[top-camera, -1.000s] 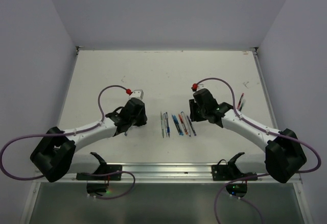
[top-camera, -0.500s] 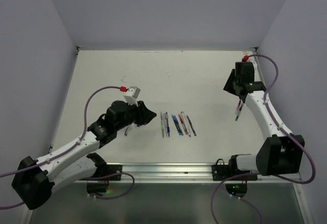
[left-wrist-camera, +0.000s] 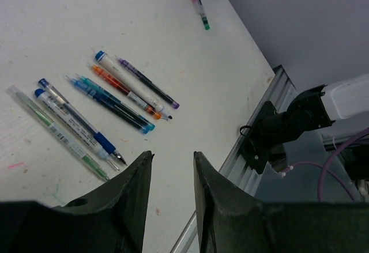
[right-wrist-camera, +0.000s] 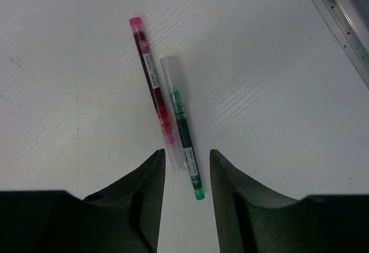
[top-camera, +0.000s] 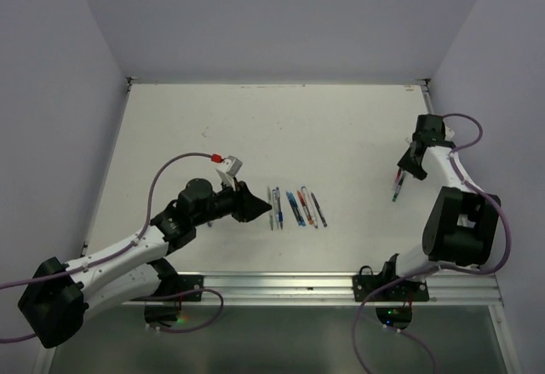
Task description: Open the pen caps
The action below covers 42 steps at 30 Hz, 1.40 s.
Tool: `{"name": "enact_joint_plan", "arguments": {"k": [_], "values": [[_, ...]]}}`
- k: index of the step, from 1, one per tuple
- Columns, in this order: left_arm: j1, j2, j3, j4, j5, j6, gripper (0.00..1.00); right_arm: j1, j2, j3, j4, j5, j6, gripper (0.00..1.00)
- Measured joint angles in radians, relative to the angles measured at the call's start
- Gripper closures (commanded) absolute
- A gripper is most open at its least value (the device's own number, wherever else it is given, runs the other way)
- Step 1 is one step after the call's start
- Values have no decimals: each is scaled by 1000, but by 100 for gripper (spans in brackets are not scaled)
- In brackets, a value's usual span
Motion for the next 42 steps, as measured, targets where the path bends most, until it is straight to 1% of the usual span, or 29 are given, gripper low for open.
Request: {"name": "enact_joint_plan", "arguments": {"k": [3,9,16,27,28,29,32,36,39,42], "values": [[-12,6,-14,36,21,-4,62,-18,44,-9,20,-5,2,64],[-14,35,-18,45,25,-2,62,-24,150,-9,73,-23,4,65],[-14,83,-18,47,25,3,62,-25,216,-9,111,-26,4,67],[-14,135,-18,61,25,5,62,-25,237,-12,178,-26,0,87],[-14,136,-18,61,25,4,62,-25,237,-13,182,-26,0,92],[-14,137,-18,61,25,4,62,-25,235,-14,183,-26,-2,94],[-14,140,-18,62,25,4,62,-25,225,-26,187,-25,-1,100],[-14,143,-18,62,29,3,62,-25,166,-68,160,-22,-7,100],[-14,148,-17,64,46,-8,62,-24,55,-105,116,-27,-13,100],[-14,165,-11,76,81,-25,62,-18,-104,-124,84,-45,-21,100]]}}
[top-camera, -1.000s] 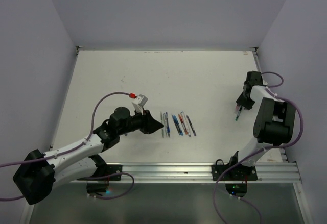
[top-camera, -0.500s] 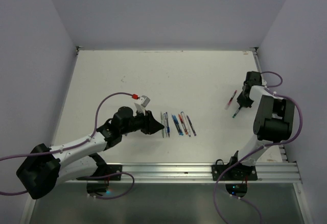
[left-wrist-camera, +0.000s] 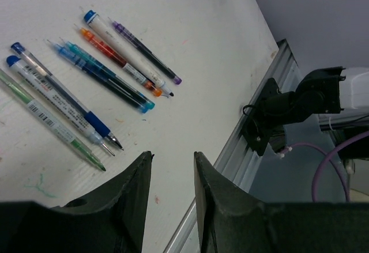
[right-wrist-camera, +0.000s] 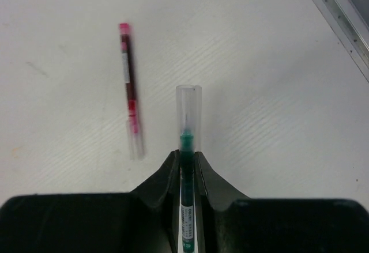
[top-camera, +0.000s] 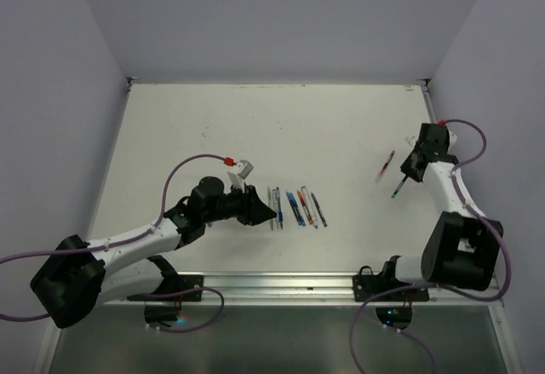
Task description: Open the pen caps
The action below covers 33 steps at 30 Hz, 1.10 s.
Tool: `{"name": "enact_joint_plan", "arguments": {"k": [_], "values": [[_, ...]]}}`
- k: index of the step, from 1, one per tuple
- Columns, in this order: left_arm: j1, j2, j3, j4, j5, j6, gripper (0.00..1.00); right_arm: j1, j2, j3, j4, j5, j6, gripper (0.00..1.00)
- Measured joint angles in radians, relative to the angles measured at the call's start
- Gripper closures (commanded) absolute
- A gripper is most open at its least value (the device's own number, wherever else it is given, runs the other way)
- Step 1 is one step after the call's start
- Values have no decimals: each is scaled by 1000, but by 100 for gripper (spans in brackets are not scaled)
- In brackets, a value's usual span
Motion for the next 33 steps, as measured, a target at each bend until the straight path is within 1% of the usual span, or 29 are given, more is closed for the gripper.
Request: {"name": "enact_joint_plan", "arguments": {"k": [3,4,7,11,15,18,22,24,28,33], "values": [[0,39,18,31,51,-19,60,45,-176,-28,-9,-51,-8,100],[0,53,25,45,69,-28,58,74,-219,-34,-11,-68,-8,100],[0,83,35,100,110,-66,57,243,-321,-60,-9,-126,1,100],[-6,105,32,208,134,-143,56,455,-384,-129,6,-201,54,100],[-35,105,23,290,110,-212,56,566,-399,-190,35,-258,122,100],[-71,106,22,301,61,-243,56,635,-389,-213,87,-305,166,100],[-96,103,24,275,-10,-269,56,737,-367,-219,161,-363,187,100],[-98,93,32,224,-60,-276,55,772,-356,-219,187,-402,182,100],[-98,63,75,110,-164,-291,54,822,-338,-219,214,-458,155,100],[-98,38,130,24,-265,-298,54,864,-341,-220,230,-493,123,100]]}}
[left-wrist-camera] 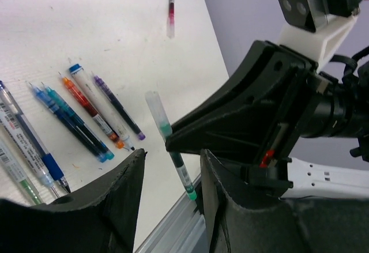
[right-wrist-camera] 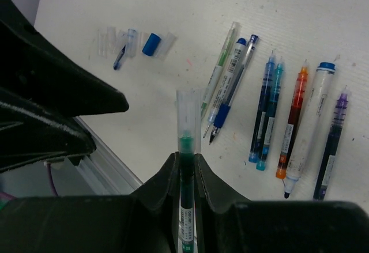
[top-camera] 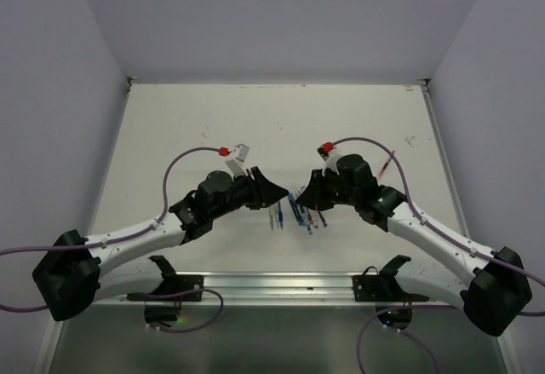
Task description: Open the pen caps
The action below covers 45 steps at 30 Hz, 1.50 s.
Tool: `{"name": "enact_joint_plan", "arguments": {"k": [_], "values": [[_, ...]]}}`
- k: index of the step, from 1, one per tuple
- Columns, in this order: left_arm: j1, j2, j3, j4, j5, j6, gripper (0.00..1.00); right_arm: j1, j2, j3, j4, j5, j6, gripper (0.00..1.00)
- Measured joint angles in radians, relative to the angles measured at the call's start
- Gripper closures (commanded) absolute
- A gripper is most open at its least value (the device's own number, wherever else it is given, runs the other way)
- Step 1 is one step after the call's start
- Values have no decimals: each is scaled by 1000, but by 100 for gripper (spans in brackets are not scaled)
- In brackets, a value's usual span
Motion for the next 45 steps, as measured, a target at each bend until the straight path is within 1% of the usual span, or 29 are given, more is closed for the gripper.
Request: {"name": "enact_joint_plan", "arguments": {"k": [5,16,21,30,41,44,45], "values": [[0,6,9,-23,-40,-19,54,14,-20,-8,11,-43,-20,100],[0,71,11,-18,-41,-41,54,56,-21,-10,32,-84,-27,100],[0,94,22,-6,-40,-42,54,70,-13,-10,51,-87,-24,100],[0,96,22,-2,-32,-41,56,121,50,-10,83,-82,-19,100],[0,96,22,1,-32,-42,57,134,54,-10,95,-39,-4,100],[0,96,21,7,-32,-46,60,134,54,-10,99,-32,2,100],[0,97,20,10,-32,-48,62,134,54,-10,100,-31,3,100]]}}
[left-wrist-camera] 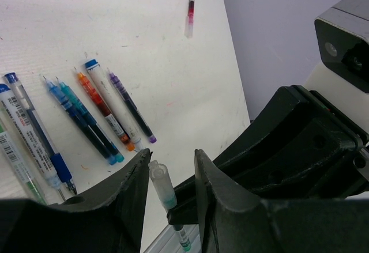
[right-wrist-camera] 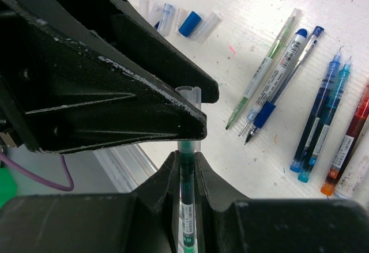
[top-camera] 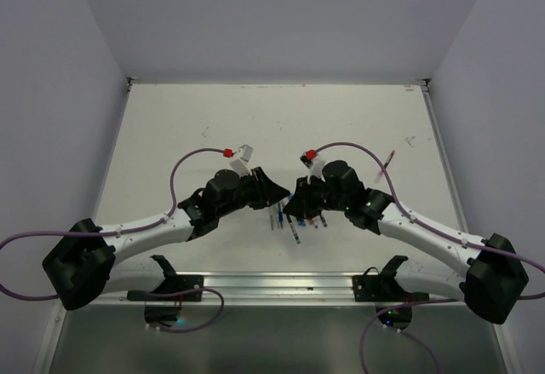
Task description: Open the pen caps
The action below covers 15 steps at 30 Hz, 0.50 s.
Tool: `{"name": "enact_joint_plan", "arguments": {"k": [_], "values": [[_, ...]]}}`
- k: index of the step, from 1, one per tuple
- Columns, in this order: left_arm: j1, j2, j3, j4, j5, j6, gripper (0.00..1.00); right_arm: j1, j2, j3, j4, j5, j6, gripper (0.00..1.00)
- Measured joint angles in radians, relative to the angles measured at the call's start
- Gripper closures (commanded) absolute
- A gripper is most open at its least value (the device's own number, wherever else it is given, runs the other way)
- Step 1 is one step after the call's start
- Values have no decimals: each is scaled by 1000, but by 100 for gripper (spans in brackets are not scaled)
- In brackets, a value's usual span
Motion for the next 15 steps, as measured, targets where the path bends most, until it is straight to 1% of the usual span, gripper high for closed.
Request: {"name": "enact_joint_plan", "arguments": {"k": [2,3,5,10,15], "values": [[0,2,-2,10,0,-2,65,0,-1,0,5,2,7,100],[1,4,-3,14,0,-2,69,0,-2,0,5,4,9,100],[2,10,-3,19,0,-4,71,1,-3,0,6,12,11,100],[2,13,-5,27,10,-19,73,1,-18,0,18,34,18,100],[1,13,-6,45,21,-27,78,1,-31,0,34,48,23,100]]}}
